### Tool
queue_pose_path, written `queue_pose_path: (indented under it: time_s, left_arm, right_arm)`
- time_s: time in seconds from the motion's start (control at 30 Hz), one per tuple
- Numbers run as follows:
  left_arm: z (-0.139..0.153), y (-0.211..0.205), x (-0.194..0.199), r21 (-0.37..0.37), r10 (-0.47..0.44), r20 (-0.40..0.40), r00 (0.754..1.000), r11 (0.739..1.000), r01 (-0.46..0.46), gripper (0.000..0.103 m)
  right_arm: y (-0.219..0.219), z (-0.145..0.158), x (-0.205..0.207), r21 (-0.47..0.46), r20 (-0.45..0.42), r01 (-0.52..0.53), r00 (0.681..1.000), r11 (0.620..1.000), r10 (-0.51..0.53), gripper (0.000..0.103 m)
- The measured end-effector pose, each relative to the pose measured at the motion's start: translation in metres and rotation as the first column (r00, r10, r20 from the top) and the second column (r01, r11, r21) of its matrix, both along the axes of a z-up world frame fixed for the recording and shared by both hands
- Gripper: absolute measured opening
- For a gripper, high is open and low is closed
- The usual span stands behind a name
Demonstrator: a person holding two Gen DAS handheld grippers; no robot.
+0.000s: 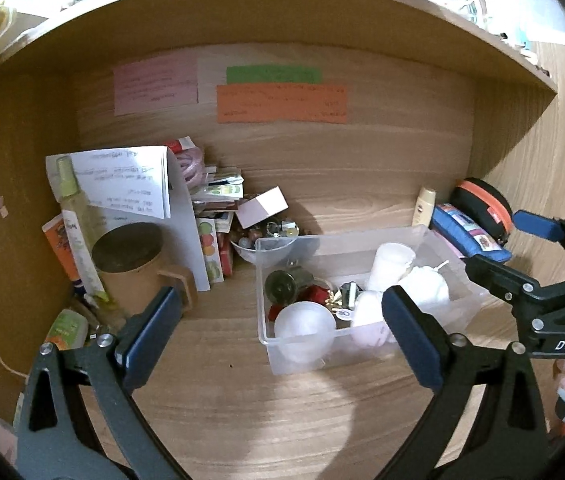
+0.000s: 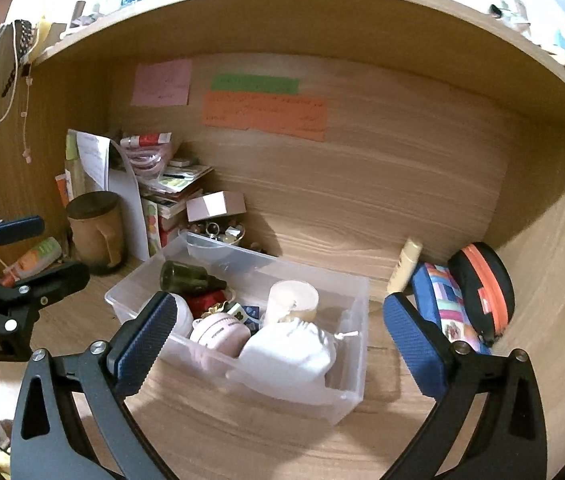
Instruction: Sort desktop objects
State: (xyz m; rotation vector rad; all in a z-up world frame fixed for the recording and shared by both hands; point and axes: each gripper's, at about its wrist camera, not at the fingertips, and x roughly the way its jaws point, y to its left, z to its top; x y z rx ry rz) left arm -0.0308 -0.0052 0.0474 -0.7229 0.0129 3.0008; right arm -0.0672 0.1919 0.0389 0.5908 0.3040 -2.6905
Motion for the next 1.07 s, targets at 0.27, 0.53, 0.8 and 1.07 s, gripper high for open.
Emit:
queue_pose_path:
  time_s: [0.27, 0.53, 0.8, 1.07]
  left_arm:
    - [0.001, 0.007, 0.014, 0.008, 0.019, -0.021, 1.0, 1.0, -0.018, 0.102]
    - [-0.009, 0.016, 0.021, 0.019, 0.03, -0.014, 0.999, 0.999, -0.03, 0.102]
    - [-0.021, 0.022, 0.018, 0.031, 0.027, 0.015, 1.0, 0.999, -0.028, 0.102]
    - [-0.024, 0.032, 0.018, 0.011, 0.0, 0.006, 1.0, 1.0, 0.0, 0.102]
  right_arm:
    - [0.016, -0.001, 0.025, -0.072, 0.002, 0.0, 1.0, 0.997, 0.0, 0.103]
    - [0.028, -0.008, 0.04, -0.085, -0.003, 0.068, 0.998, 0.994, -0.069, 0.103]
    - [0.037, -0.023, 0.035, -0.089, 0.044, 0.098, 0.995, 0.991, -0.094, 0.103]
    - [0.038, -0.035, 0.021, -0.098, 0.097, 0.092, 0.992, 0.991, -0.082, 0.103]
